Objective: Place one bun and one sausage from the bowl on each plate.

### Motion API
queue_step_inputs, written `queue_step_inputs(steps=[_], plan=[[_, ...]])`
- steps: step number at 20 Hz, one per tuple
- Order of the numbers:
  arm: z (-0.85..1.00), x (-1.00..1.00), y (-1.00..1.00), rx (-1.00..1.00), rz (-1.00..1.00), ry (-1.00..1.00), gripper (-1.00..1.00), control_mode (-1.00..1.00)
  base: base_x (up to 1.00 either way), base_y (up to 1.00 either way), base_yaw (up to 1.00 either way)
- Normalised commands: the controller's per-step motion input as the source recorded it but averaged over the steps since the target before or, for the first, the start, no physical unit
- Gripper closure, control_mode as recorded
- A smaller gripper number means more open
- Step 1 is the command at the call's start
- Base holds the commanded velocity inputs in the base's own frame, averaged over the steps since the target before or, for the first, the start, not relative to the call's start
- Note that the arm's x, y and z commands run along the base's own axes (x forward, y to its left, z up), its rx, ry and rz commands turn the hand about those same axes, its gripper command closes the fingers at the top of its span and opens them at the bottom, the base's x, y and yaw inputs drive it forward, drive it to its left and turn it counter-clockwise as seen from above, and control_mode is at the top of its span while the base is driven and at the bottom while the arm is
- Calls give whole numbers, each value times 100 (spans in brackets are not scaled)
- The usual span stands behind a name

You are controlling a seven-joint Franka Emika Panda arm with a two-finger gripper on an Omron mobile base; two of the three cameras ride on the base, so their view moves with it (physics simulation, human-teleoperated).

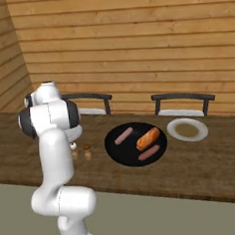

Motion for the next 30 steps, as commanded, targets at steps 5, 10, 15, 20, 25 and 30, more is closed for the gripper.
queue_step_inputs(steps=[5,10,15,20,25,30], plan=[[-40,21,0,0,0,0,100,-100,0,0,0],[-37,16,0,0,0,-1,100,-100,0,0,0],[-18,-19,-5,0,0,0,-100,-100,0,0,0],[3,-30,-20,0,0,0,-100,-100,0,0,0],[8,-8,-17,0,0,-1,-100,-100,0,0,0],[55,-6,-21,0,0,0,-100,-100,0,0,0]])
